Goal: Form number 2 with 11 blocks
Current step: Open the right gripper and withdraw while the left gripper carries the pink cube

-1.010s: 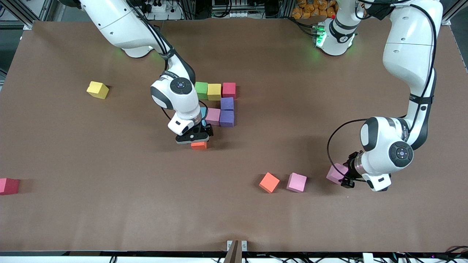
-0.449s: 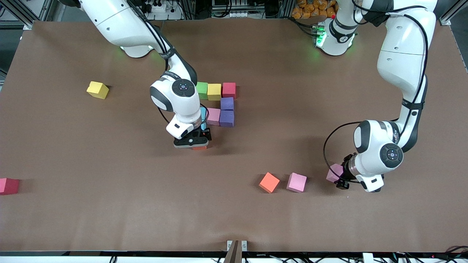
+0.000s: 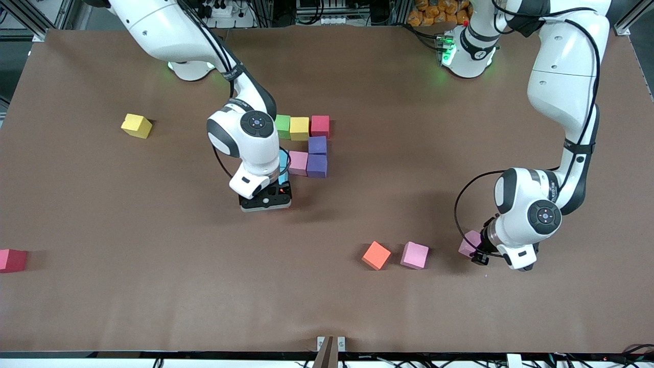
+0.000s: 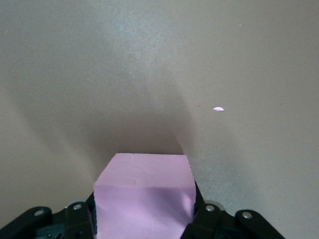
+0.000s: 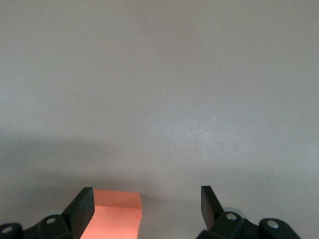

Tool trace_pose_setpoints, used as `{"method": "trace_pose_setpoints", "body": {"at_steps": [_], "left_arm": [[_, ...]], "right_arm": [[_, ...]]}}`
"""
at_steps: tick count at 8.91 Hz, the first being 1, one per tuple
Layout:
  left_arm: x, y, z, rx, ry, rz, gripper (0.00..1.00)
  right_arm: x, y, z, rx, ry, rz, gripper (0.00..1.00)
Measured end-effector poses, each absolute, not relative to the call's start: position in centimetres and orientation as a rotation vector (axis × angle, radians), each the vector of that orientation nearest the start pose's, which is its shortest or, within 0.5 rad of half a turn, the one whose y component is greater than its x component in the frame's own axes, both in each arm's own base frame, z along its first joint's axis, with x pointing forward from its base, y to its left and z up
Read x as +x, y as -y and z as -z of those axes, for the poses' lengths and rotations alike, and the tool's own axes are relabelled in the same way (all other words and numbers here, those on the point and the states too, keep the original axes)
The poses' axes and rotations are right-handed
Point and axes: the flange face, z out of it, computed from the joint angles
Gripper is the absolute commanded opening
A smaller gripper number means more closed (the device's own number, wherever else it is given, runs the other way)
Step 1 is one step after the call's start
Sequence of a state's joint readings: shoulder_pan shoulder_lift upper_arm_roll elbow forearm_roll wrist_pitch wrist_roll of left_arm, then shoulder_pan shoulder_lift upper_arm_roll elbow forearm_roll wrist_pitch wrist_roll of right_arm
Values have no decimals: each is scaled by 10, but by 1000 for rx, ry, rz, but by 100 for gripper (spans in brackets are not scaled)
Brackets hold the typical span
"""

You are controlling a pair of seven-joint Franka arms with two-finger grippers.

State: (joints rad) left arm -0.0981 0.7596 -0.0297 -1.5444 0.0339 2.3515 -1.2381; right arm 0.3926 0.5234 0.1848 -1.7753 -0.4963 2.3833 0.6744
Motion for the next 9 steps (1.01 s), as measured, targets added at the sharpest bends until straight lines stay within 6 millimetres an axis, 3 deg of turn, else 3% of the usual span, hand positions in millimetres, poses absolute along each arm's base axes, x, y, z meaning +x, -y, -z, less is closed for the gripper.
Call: {"method": "trace_pose_setpoints", "body": {"at_steps": [2,4,6,8,9], "left_arm": [[715,92,-239,-2716,1678,110,0],[718,117,-286,-2689,1780,148,0],[704,177,-310,-2656,1868,139,0],[680,252,-313,-2590,1977,103,0],[669,278,-314,-2537,2051,70,0]], "right_arm": [[586,-328,-305,-3238,401,263,94],[606,-297,-346,-3206,469,191,95],[617,-244,-380,-3210,448,105,100],[623,-181,-429,-3205,441,83,100],[621,-155,-448,-3215,426,75,100]]}}
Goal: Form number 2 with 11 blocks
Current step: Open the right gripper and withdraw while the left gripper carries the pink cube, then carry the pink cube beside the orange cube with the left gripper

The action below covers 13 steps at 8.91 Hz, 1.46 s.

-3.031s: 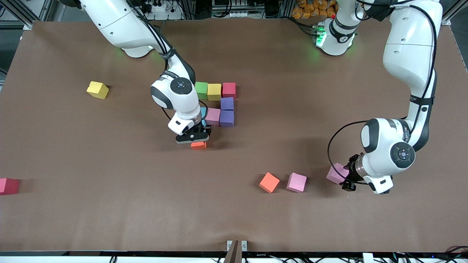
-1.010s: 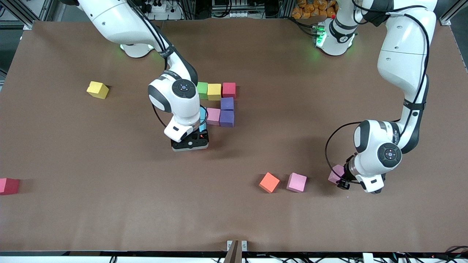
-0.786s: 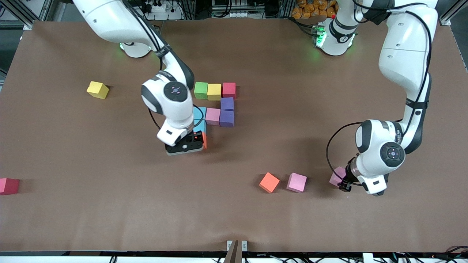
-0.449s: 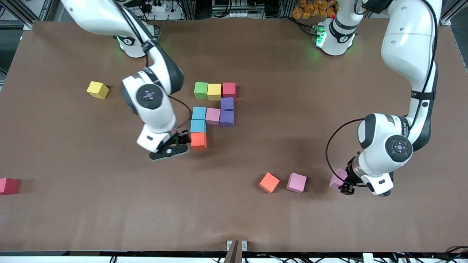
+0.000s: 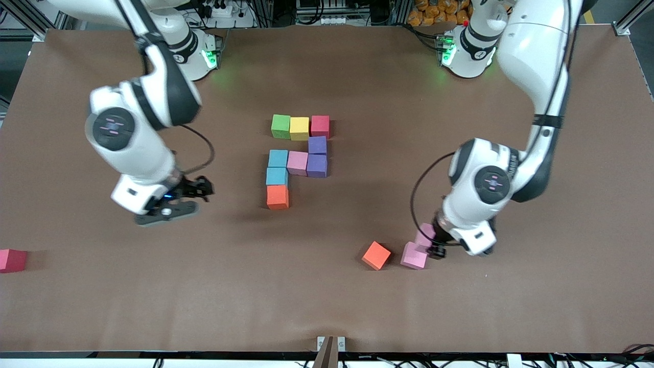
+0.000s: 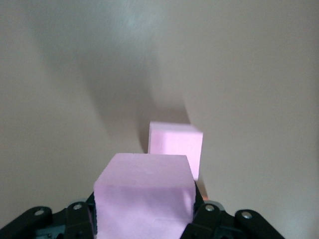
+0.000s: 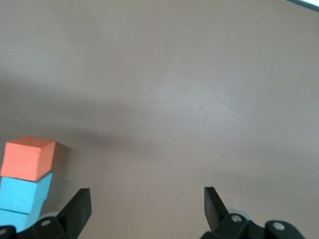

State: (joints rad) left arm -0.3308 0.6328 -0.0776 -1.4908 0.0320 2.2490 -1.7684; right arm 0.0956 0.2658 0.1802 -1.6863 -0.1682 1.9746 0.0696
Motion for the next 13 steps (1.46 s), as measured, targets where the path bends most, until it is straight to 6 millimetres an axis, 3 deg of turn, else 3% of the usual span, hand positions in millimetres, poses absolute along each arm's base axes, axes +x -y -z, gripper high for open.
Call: {"method": "trace_pose_setpoints", "body": {"at_steps": [3,6,10,13], "left_arm": [[623,369,-312,-2415,2204,-25,0],[572,449,-292,-2420,2168,-64,0],[548,506,-258,-2391,2198,-97,0],[540,527,-242,-2382,2257,-108,0]], "right_arm": [[615,-93,-484,-3205,321,71,100],[596,-69,-516,-3110,239,7,100],[562,-65,-575,-3133,120,-73,100],[555,-75,-589,-3137,107,-55,100]]}}
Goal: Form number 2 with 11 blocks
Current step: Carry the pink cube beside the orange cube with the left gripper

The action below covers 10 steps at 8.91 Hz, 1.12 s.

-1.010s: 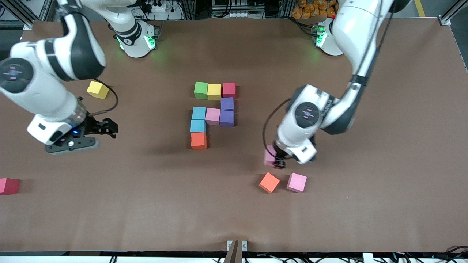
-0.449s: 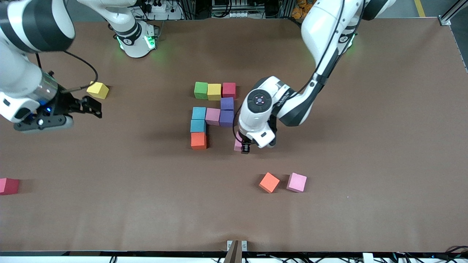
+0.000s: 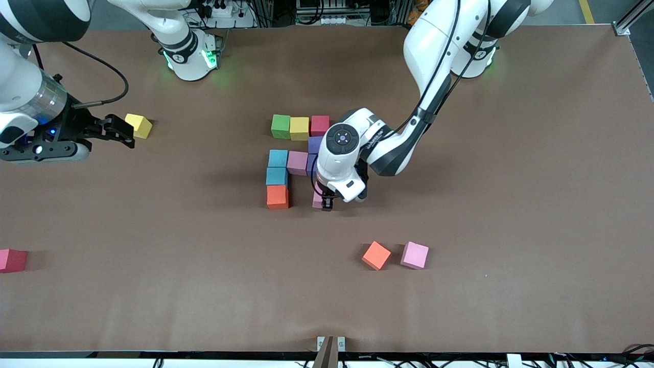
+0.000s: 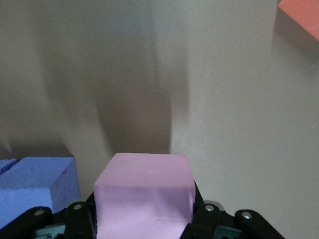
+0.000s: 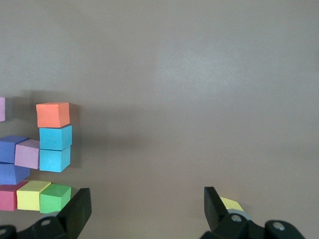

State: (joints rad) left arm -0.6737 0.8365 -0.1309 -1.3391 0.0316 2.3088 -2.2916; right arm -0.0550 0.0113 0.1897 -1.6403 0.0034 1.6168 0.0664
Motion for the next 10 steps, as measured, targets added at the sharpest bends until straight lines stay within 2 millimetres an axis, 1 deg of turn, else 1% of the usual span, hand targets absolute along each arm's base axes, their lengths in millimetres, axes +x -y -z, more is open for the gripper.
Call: {"method": "trace_pose_setpoints", "body": {"at_steps": [2,3,4,5,6,9,10], "left_arm": [[536,537,-233,-2374,2295,-99,0],[532,543,-226,-2379,2299,-80,0],[525,552,-217,-2386,2296,-65,0],[519,560,-211,-2393,2296,-55,0],[517,563,-208,-2408,2299,-45,0],[518,567,-209,-2441,2315,-24,0],[519,567,-209,-2410,2353,-15,0]], "right_arm": [[543,-109,-597,-3166,84,-36,100],[540,-119,-600,-3174,86,-22,100],[539,-118,-603,-3174,84,-15,100],[540,-113,-603,-3170,90,-16,100],[541,-107,-603,-3167,92,-17,100],[546,-77,-600,-3082,-6,-48,100],[546,-76,-599,-3076,-10,-54,100]]}}
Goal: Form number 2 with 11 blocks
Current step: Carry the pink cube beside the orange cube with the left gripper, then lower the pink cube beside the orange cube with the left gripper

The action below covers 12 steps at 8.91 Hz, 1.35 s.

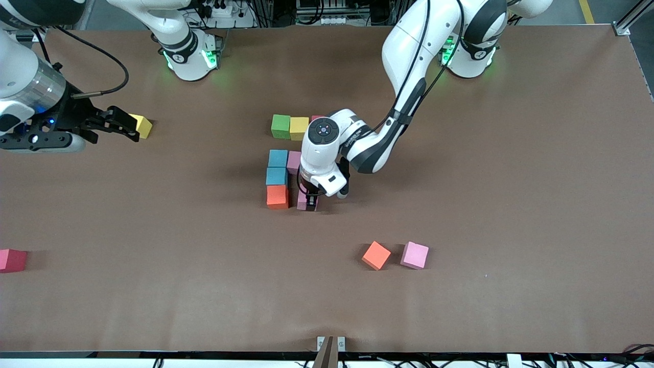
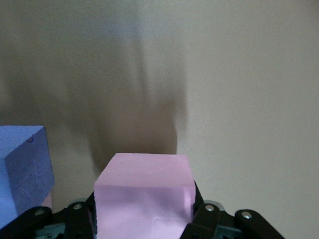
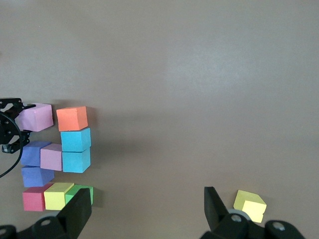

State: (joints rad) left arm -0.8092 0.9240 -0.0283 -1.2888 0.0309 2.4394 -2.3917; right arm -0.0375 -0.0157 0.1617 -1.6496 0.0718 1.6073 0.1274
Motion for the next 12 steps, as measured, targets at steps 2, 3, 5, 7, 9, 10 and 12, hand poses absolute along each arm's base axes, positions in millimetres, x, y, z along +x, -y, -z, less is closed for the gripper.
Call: {"method": "trace_pose_setpoints", "body": {"at_steps": [2,3,5,7,9,10,12], "left_arm": [[516,569,-207,-2354,2401,-1,0],[514,570,-205,-2344,2406,-1,0],[513,572,-204,-2341,2409,-3,0],[514,577,-209,-2354,2416,-6,0],[519,581,-211,-2365,2429,-7,0],[519,582,-210,-2367,2430,-8,0],[521,584,-210,-2373,2436,-8,0]], "right_arm": [[545,-78,-600,-3078,-6,-54,100],[544,-76,-602,-3094,-8,-43,100],[535,-70,-616,-3131,-24,-20,100],[534,-68,-616,-3135,-44,-22,100],[534,-72,-615,-3135,-57,-17,100],[534,-74,-615,-3134,-70,-20,100],[536,-72,-609,-3134,-86,-39,100]]}}
